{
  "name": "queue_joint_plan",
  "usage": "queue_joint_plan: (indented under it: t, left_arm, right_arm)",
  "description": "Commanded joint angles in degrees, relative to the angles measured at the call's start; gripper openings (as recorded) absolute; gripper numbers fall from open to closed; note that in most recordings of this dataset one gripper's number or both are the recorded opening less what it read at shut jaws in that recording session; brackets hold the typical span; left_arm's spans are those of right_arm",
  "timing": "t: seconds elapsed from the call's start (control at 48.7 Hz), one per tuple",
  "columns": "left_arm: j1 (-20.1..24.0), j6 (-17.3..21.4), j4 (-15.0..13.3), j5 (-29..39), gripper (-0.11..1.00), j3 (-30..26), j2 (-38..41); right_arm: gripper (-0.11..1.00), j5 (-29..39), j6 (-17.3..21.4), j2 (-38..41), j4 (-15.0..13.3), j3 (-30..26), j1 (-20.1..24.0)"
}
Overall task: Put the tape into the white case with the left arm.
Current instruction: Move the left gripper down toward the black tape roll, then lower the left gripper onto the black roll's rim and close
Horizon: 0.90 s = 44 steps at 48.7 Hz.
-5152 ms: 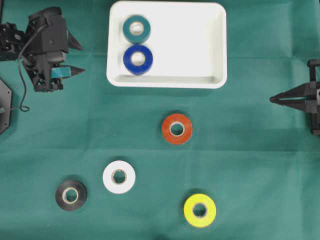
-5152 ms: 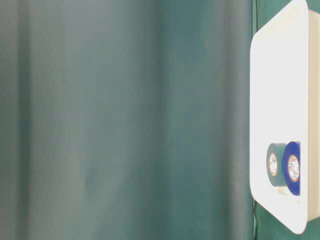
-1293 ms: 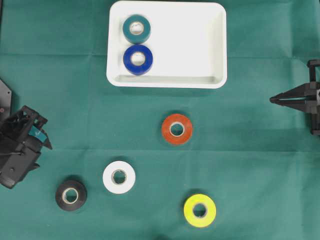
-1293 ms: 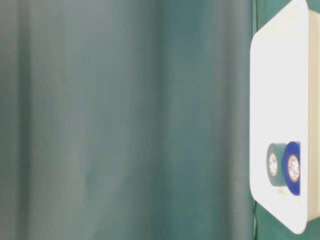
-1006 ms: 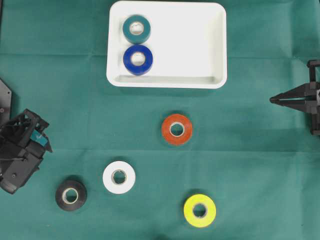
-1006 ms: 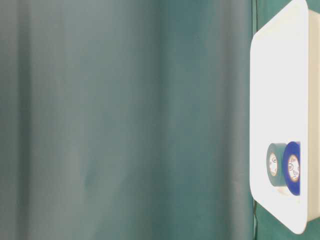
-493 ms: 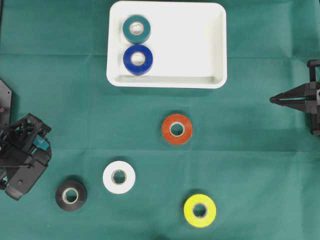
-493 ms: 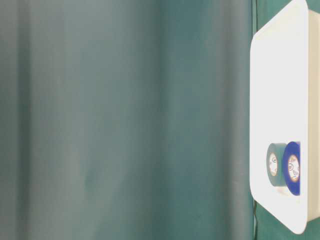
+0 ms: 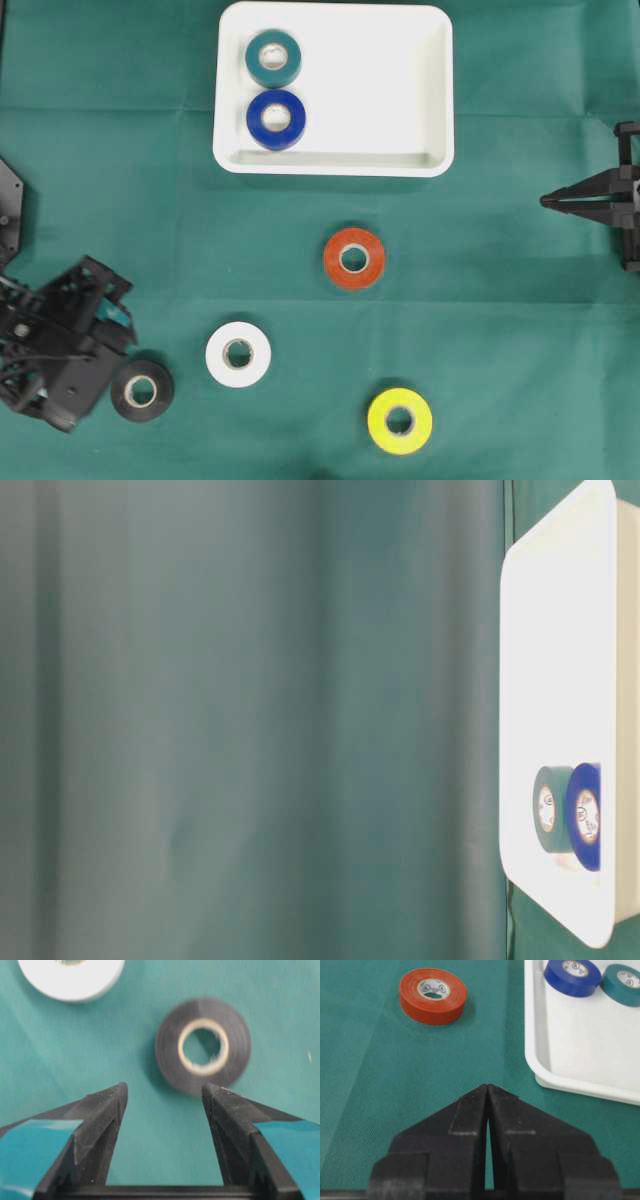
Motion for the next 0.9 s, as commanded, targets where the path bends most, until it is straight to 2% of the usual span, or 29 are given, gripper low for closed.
queue_joint_plan:
  t: [0.0, 0.452, 0.616, 0.883]
  left_arm:
    - [-0.1, -0.2, 0.1, -1.1, 0.62, -2.5, 2.1]
    - [-0.1, -0.4, 0.1, -4.8, 0.62, -4.3, 11.8]
    - [-0.1, -0.6, 0.1, -7.6, 0.62, -4.3, 14.0]
    - [-0.2, -0.8, 0.1, -8.1, 0.62, -3.5, 16.2]
  right_arm:
    - [-0.09, -0.6, 0.0, 0.3, -0.1, -0.6, -0.1]
    - [-0.1, -0.6, 0.1, 0.3, -0.1, -0.6, -0.1]
    - [-0.1, -0.6, 0.1, 0.3, -0.1, -0.5, -0.1]
    - [-0.1, -0.6, 0.1, 0.3, -0.1, -0.6, -0.2]
